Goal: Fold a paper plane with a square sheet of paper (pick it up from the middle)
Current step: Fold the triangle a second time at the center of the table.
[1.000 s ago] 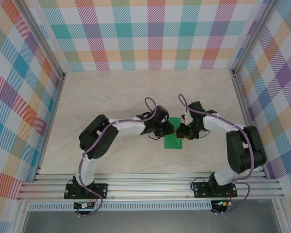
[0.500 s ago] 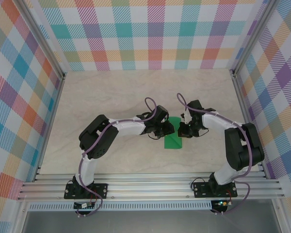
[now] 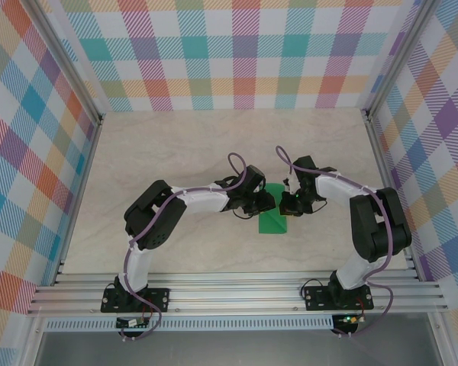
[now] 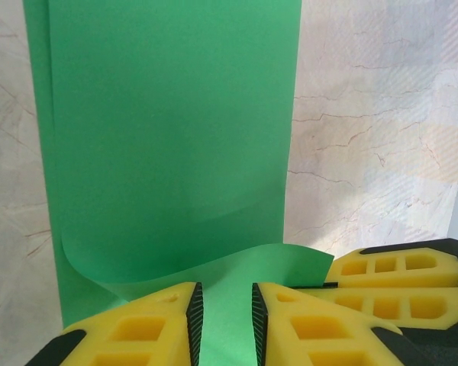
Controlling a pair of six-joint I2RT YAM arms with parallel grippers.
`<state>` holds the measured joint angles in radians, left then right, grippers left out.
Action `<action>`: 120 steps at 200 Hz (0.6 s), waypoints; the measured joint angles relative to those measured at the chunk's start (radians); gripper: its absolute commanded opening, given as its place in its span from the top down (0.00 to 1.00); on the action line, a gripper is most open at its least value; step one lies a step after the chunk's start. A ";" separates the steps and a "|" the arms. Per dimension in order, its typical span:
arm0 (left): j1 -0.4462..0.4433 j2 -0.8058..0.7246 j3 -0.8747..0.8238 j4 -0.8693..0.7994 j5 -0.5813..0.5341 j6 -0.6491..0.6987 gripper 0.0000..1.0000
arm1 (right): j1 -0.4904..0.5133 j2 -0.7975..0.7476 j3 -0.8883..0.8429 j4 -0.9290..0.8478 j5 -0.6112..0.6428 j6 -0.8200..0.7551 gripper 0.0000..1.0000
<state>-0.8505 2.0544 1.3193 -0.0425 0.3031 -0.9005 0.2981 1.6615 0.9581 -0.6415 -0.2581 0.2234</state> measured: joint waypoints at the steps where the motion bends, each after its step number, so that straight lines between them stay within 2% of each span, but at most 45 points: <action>1: 0.000 0.000 0.000 0.000 0.000 0.000 0.73 | 0.000 0.000 0.000 0.000 0.000 0.000 0.89; 74: -0.002 -0.010 -0.022 0.028 -0.001 0.000 0.69 | 0.000 0.014 0.006 -0.012 0.014 0.000 0.88; 120: -0.012 -0.072 -0.076 0.043 -0.052 0.000 0.69 | 0.000 0.050 0.032 -0.014 0.014 0.000 0.88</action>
<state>-0.8627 1.9827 1.2438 0.0010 0.2512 -0.9009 0.2981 1.7119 0.9905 -0.6559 -0.2436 0.2230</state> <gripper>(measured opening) 0.317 0.120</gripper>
